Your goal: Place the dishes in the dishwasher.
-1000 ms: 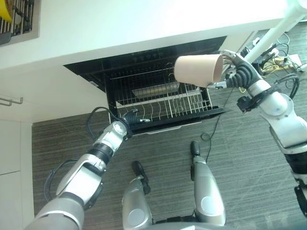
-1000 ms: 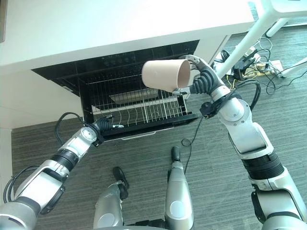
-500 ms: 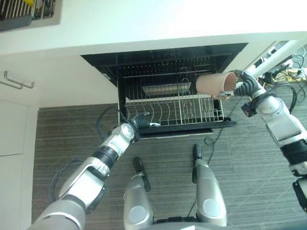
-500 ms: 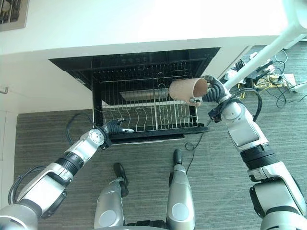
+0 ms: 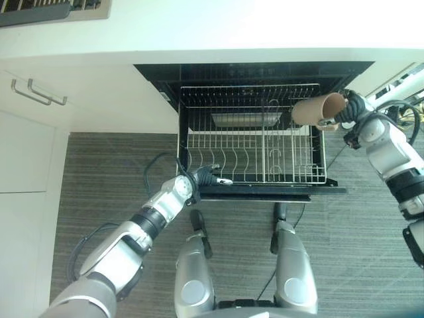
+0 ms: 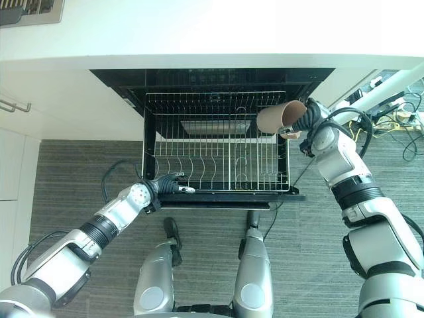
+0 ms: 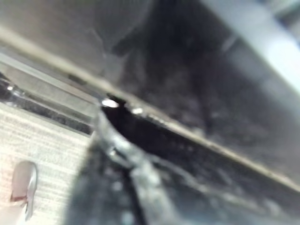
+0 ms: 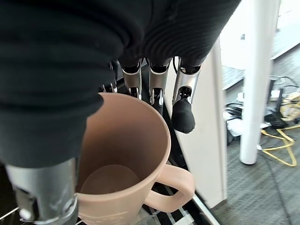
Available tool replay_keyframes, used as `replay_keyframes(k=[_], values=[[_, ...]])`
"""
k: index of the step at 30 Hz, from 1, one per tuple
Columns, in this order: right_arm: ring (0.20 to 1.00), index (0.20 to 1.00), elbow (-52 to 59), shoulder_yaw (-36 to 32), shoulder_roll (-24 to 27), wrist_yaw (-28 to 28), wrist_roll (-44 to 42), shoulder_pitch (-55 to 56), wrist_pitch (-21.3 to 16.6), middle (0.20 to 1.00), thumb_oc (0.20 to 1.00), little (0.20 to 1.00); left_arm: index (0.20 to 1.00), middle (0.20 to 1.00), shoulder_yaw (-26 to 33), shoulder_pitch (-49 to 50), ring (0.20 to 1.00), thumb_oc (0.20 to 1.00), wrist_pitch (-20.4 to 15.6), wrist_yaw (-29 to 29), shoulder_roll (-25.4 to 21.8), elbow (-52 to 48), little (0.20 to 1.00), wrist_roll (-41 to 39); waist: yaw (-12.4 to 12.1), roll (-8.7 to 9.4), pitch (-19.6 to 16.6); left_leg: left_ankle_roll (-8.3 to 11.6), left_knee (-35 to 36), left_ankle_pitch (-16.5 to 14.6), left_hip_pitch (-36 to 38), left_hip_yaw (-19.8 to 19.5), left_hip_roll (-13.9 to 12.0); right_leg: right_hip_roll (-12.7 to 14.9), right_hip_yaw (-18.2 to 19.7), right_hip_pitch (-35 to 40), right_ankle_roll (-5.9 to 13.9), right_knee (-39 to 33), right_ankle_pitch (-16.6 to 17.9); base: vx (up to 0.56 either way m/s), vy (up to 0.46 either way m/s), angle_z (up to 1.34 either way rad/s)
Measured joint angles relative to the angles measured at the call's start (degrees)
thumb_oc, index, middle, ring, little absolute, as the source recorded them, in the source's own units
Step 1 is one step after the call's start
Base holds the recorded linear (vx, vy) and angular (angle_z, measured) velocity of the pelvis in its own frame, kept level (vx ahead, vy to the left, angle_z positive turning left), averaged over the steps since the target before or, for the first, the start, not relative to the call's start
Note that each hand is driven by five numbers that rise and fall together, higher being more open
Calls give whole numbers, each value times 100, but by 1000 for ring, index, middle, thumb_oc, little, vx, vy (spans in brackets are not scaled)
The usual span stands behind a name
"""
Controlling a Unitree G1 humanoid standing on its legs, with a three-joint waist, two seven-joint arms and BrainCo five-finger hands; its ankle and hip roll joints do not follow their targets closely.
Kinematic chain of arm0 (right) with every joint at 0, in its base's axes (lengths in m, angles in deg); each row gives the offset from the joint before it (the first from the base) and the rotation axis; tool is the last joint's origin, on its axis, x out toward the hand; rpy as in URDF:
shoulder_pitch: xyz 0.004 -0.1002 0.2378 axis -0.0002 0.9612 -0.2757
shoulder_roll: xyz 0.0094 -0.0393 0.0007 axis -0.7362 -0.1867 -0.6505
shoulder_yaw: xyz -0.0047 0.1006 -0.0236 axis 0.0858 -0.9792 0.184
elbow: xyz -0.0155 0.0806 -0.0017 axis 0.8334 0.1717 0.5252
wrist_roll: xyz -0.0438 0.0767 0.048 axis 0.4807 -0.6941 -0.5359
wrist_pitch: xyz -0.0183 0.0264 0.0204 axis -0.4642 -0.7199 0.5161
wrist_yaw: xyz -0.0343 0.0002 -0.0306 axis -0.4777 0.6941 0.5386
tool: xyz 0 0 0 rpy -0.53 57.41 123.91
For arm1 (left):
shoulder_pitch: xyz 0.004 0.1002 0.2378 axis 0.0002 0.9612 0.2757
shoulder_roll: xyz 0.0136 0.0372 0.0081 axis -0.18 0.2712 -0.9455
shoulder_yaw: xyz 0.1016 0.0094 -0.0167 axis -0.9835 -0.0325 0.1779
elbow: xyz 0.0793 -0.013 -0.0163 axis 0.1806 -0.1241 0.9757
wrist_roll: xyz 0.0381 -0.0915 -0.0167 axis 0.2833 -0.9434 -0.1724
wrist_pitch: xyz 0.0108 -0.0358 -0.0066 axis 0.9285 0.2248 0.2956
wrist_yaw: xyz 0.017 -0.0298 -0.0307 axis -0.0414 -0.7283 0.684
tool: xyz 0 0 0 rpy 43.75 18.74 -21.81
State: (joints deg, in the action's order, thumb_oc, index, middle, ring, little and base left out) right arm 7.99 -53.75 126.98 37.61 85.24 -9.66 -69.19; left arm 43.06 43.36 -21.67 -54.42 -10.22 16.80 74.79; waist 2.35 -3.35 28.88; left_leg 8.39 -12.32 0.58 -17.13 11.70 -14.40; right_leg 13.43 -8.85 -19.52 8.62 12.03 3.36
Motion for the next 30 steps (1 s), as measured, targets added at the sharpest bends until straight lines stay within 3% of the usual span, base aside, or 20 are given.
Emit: replay_keyframes(k=[7,16,22,24,30], values=[[200,200,-518,172,-1,-280,212,-386,61,200,200,200,1000,1000,-5,58,1000,1000,-16,-83,-100,-149,1000,-14,-98,-30,8,-26,-64,-9,-111,-25,39,25,6,-99,1,59,-1,0,9,1],[200,200,-590,811,-10,-231,1284,-675,148,200,200,200,1000,1000,-69,65,1000,1000,-128,-74,-150,-160,1000,-60,-124,-37,6,-64,-96,17,-208,-43,99,108,8,-235,6,185,-11,-1,4,1],[200,200,-774,1071,-9,16,1880,-875,121,200,200,200,1000,1000,-114,50,1000,1000,-129,-67,-276,-256,1000,-249,-128,-39,4,-92,-183,7,-309,-96,98,110,8,-290,6,231,-11,0,-4,2],[200,200,-774,1471,-7,266,2410,-1039,129,200,200,200,1000,1000,-173,14,1000,1000,-138,-64,-367,-304,1000,-273,-127,-44,1,-90,-187,10,-352,-124,97,110,-1,-319,5,230,-12,-1,-4,4],[200,200,-780,1526,-1,533,3074,-1077,108,200,200,200,1000,1000,-208,-6,1000,1000,-135,-62,-433,-338,1000,-412,-131,-44,1,-92,-193,12,-379,-135,106,109,-3,-352,5,257,-12,0,0,0]])
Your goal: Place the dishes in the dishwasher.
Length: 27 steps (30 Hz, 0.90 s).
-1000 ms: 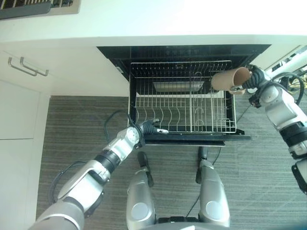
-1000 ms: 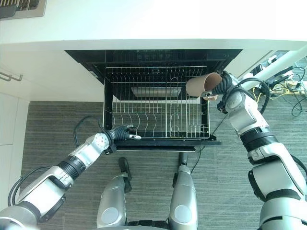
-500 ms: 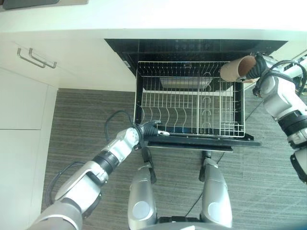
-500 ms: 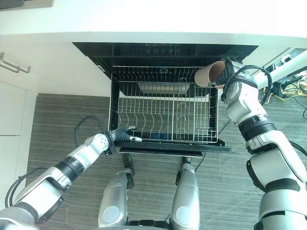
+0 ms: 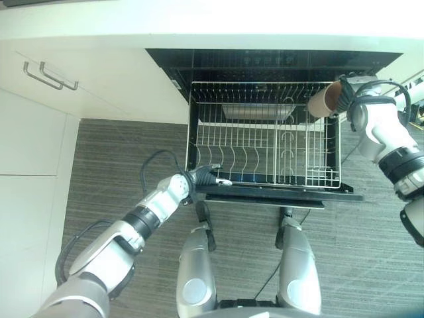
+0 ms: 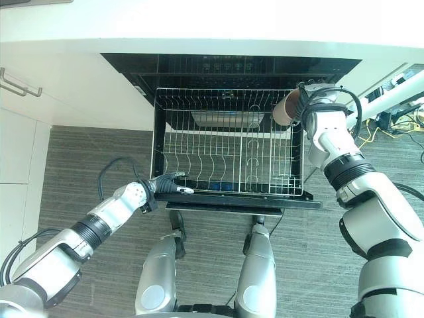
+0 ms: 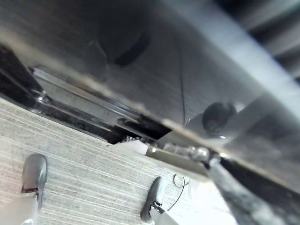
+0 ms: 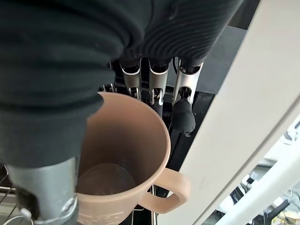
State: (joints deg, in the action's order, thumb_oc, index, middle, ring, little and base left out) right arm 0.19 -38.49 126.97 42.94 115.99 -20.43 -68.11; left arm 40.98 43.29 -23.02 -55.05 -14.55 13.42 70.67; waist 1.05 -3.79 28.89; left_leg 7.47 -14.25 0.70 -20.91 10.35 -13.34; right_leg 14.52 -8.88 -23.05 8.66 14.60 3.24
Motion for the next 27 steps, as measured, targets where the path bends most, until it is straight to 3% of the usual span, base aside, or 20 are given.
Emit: replay_keyframes(k=[11,12,13,14,16,27], values=[[200,200,27,449,-104,806,968,3,-256,200,200,200,1000,1000,-1,-16,1000,1000,2,-3,-55,13,1000,-86,-22,-3,-2,-1,2,1,-15,-5,9,3,-7,-10,0,2,0,-8,-1,0],[329,329,23,452,-141,929,1087,3,-249,329,329,329,1000,1000,-1,-20,1000,1000,0,-2,-55,15,1000,-87,-25,-3,-2,-5,2,5,-26,-6,13,5,-7,-22,0,5,0,-40,1,1],[511,511,-38,527,-250,1117,1159,4,-210,511,511,511,1000,1000,-2,-28,1000,1000,-1,-1,-55,21,1000,-89,-30,-5,-3,-7,3,7,-34,-10,14,4,-12,-30,0,7,0,-36,12,1],[884,884,-115,663,-318,1195,1194,5,-201,884,884,884,1000,1000,-3,-30,1000,1000,-1,-1,-55,20,1000,-91,-30,-5,-3,-8,4,8,-34,-11,15,5,-14,-29,0,6,0,0,0,0],[1000,1000,-274,655,-398,1210,1141,26,-133,1000,1000,1000,1000,1000,-2,-51,1000,1000,-47,10,-39,71,1000,-94,-33,-12,-8,-17,10,14,-35,-15,33,26,-38,-25,0,7,0,-16,2,1],[1000,1000,-598,620,-594,1226,844,59,63,1000,1000,1000,1000,1000,-12,-140,1000,1000,-15,13,-34,136,1000,-107,-48,-20,-12,-32,13,43,-65,-47,51,52,-84,-24,1,14,1,-8,-2,2]])
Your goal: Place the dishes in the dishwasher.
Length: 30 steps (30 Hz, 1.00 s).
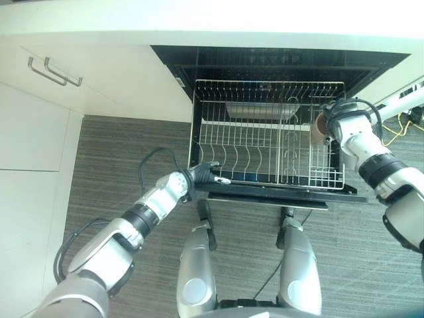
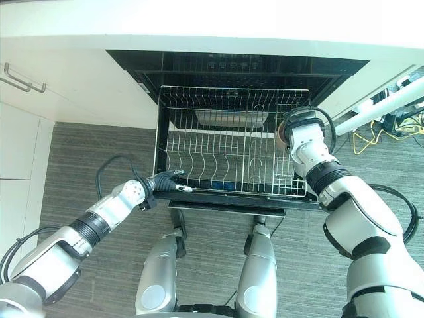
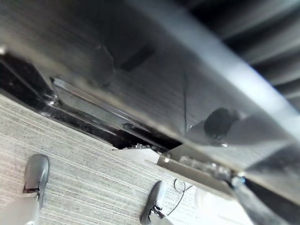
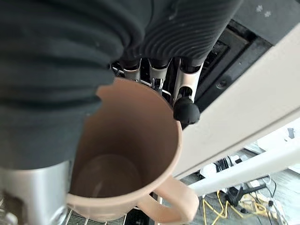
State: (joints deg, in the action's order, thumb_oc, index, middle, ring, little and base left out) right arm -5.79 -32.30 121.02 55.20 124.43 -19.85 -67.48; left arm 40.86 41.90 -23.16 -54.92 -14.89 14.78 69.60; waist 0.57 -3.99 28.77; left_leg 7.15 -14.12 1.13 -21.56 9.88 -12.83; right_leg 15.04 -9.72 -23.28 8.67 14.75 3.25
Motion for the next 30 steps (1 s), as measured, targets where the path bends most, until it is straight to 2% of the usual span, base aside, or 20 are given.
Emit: replay_keyframes(k=[2,6,9,14,18,19,21,23,24,25,27,28,30], values=[[1000,1000,146,-30,9,99,2,40,108,1000,1000,1000,1000,1000,7,-1,1000,1000,63,-2,2,-4,1000,1,5,0,0,0,0,1,0,0,0,-2,1,-1,0,2,0,0,0,0],[1000,1000,888,-240,11,351,0,328,82,1000,1000,1000,1000,1000,21,-3,1000,1000,144,-16,2,-8,1000,3,24,3,-1,1,1,2,-1,0,-4,-4,2,-3,0,2,0,0,0,0],[1000,1000,985,-315,24,392,0,440,105,1000,1000,1000,1000,1000,34,1,1000,1000,153,-19,3,-7,1000,10,29,8,-2,1,3,2,-4,1,-3,-4,1,-1,0,-1,1,0,0,0],[1000,1000,1744,-964,333,550,-476,870,340,1000,1000,1000,1000,1000,255,140,1000,1000,214,-26,-10,-182,1000,18,64,55,9,1,5,1,-9,2,-6,-10,2,-1,2,-7,2,0,0,0],[1000,1000,2857,-1588,919,751,-824,1288,500,1000,1000,1000,1000,1000,462,305,1000,1000,301,-24,-100,-393,1000,21,160,171,47,1,6,0,17,5,-19,-33,10,25,2,-17,4,17,19,-1],[1000,1000,3748,-2100,1103,790,-958,1619,605,1000,1000,1000,1000,1000,628,522,1000,1000,320,-4,-265,-580,1000,20,238,294,89,-2,6,-4,85,15,-37,-57,25,92,1,-31,4,32,44,-5],[1000,1000,4140,-2418,1198,792,-1183,1779,708,1000,1000,1000,1000,1000,683,618,1000,1000,321,90,-319,-618,1000,19,318,385,86,-1,6,-9,136,26,-49,-71,48,143,0,-56,6,27,45,-4],[1000,1000,4997,-3089,1249,597,-1660,2457,826,1000,1000,1000,1000,1000,709,719,1000,1000,282,406,-350,-639,1000,-54,361,429,88,4,-3,-25,186,46,-56,-80,86,185,5,-70,9,18,59,-4],[1000,1000,4997,-3089,1249,597,-1660,2457,826,1000,1000,1000,1000,1000,709,719,1000,1000,282,406,-350,-639,1000,-54,361,429,88,4,-3,-25,186,46,-56,-80,86,185,5,-70,9,-2,39,-9],[1000,1000,5516,-3632,1167,190,-2188,3142,839,1000,1000,1000,1000,1000,1040,984,1000,1000,138,832,-330,-846,1000,-420,372,442,93,-8,3,-36,183,99,-94,-99,113,179,6,-135,41,-10,14,-11],[1000,1000,5605,-3774,1103,-141,-2513,3497,842,1000,1000,1000,1000,1000,1205,1191,1000,1000,-25,1154,-348,-906,1000,-624,402,464,103,1,-3,-38,191,149,-113,-137,153,185,-1,-225,103,13,6,-16],[1000,1000,5769,-4106,952,-419,-2748,3863,807,1000,1000,1000,1000,1000,1370,1336,1000,1000,-195,1414,-335,-1005,1000,-777,413,467,105,10,4,-50,201,160,-130,-165,166,206,4,-283,119,3,-23,-12],[1000,1000,5958,-4298,771,-905,-3026,4419,633,1000,1000,1000,1000,1000,1714,1664,1000,1000,-440,1845,-281,-1144,1000,-1089,477,524,136,31,11,-51,273,187,-171,-205,162,257,2,-287,127,17,-34,-8]])
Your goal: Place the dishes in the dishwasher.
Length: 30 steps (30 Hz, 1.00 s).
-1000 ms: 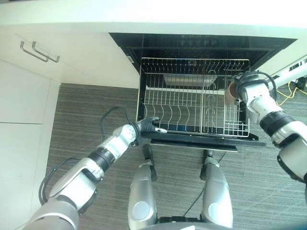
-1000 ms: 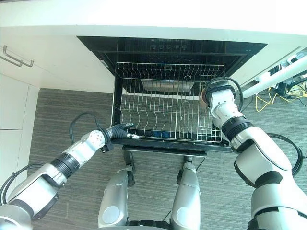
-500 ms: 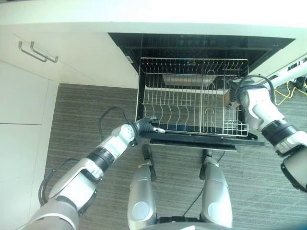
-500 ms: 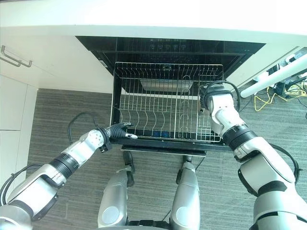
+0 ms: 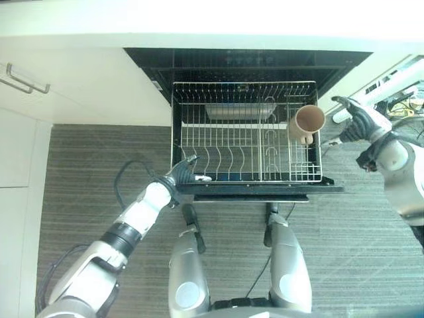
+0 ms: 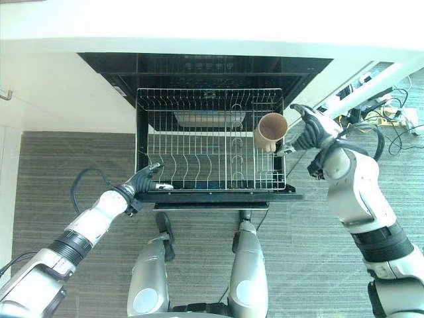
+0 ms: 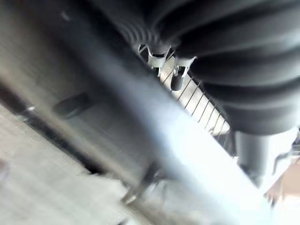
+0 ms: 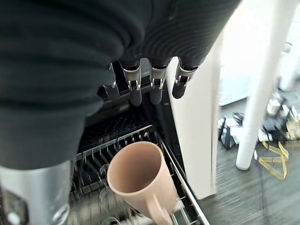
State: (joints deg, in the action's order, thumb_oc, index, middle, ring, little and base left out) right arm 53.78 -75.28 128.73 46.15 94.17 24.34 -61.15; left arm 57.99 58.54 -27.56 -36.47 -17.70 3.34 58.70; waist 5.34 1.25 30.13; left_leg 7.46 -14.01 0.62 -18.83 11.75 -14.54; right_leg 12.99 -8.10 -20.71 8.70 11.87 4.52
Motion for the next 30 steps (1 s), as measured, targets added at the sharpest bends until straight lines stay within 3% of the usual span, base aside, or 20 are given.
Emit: replay_keyframes(k=[6,13,16,19,20,25,30], values=[[1000,1000,171,-515,-279,-1043,-820,645,-741,1000,1000,1000,1000,1000,701,895,1000,1000,-305,676,30,-1544,1000,-423,3,66,27,42,217,-11,453,80,-120,-137,-23,522,-23,-417,105,56,-51,-7],[1000,1000,797,-999,-778,-1653,-1828,1422,-1440,1000,1000,1000,1000,1000,2274,1350,1000,1000,-1326,989,71,-4014,1000,-1151,-171,89,-59,189,636,123,1013,102,-160,-269,-192,1183,-42,-906,208,53,-96,3],[1000,1000,807,-1104,-764,-1711,-2189,1452,-1665,1000,1000,1000,1000,1000,2459,1294,1000,1000,-1981,987,285,-4336,1000,-1166,-206,196,-472,199,801,131,1205,106,-148,-294,-219,1360,-39,-1040,210,77,-84,3],[1000,1000,810,-1107,-915,-1806,-2324,1458,-1874,1000,1000,1000,1000,1000,2459,1153,1000,1000,-2353,966,421,-4424,1000,-1287,-251,324,-968,200,945,126,1473,138,-143,-323,-234,1646,-36,-1230,209,100,-46,-1],[1000,1000,867,-1096,-1072,-1924,-2462,1488,-2078,1000,1000,1000,1000,1000,2448,1157,1000,1000,-2513,964,472,-4472,1000,-1334,-250,333,-1300,223,1137,138,1694,162,-111,-329,-240,1847,-26,-1375,212,39,-40,-1],[1000,1000,1237,-989,-1112,-1994,-2727,1471,-2757,1000,1000,1000,1000,1000,2338,1182,1000,1000,-2772,972,507,-4642,1000,-1369,-272,189,-1827,235,1419,248,1903,184,-55,-322,-247,1973,3,-1484,222,-8,-61,1],[1000,1000,1321,-850,-989,-1916,-3389,1467,-3176,1000,1000,1000,1000,1000,2389,1630,1000,1000,-2862,1100,682,-4645,1000,-1371,-377,-216,-2085,189,1644,435,2092,122,-62,-382,-375,2266,9,-1685,256,-128,-100,10]])
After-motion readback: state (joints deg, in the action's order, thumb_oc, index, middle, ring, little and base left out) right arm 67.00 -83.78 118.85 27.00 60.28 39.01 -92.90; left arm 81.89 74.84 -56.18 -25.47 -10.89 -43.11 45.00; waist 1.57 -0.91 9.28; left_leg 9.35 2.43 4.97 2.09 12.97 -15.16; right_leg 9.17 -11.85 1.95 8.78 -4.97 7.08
